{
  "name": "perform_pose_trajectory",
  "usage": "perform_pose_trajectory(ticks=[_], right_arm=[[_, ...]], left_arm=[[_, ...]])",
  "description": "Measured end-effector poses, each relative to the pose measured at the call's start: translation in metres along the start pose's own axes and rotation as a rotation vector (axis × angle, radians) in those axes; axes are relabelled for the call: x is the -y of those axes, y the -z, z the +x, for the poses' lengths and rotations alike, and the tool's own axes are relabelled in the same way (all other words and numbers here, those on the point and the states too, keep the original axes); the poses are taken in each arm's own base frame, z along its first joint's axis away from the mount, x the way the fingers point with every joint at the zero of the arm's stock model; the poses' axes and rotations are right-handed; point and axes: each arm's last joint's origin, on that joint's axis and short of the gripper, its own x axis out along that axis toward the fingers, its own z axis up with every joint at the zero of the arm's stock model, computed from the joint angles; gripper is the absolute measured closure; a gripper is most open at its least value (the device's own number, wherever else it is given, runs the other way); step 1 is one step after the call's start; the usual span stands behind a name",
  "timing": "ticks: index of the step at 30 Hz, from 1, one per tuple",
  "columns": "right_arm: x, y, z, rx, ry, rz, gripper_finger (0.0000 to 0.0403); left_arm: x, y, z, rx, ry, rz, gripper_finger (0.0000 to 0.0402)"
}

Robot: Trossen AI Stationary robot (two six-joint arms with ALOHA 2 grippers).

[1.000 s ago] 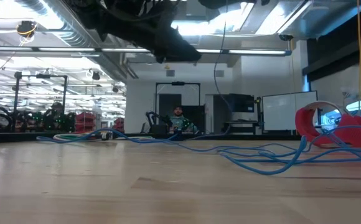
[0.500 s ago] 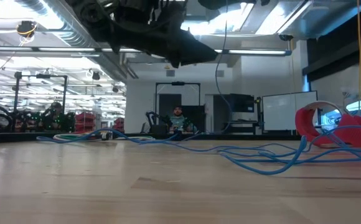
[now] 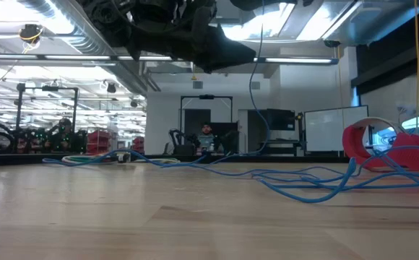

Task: Coil cords
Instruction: Coil the blue wire onto the spool

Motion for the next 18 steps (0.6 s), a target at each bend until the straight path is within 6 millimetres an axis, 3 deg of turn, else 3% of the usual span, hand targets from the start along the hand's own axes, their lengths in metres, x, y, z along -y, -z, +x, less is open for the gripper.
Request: perform_pose_trajectory(ticks=[12,18], right_arm=[[0.000,0.000,0.000,0.000,0.000,0.000,0.0390],[0.000,0.001,0.000,-0.006,-0.002,-0.004,0.0390]], left_arm=[[-0.002,0.003,0.016,-0.041,-0.019,-0.008,0.0312],[-0.003,0.005,0.016,-0.067,-0.020,0.002,0.0388]])
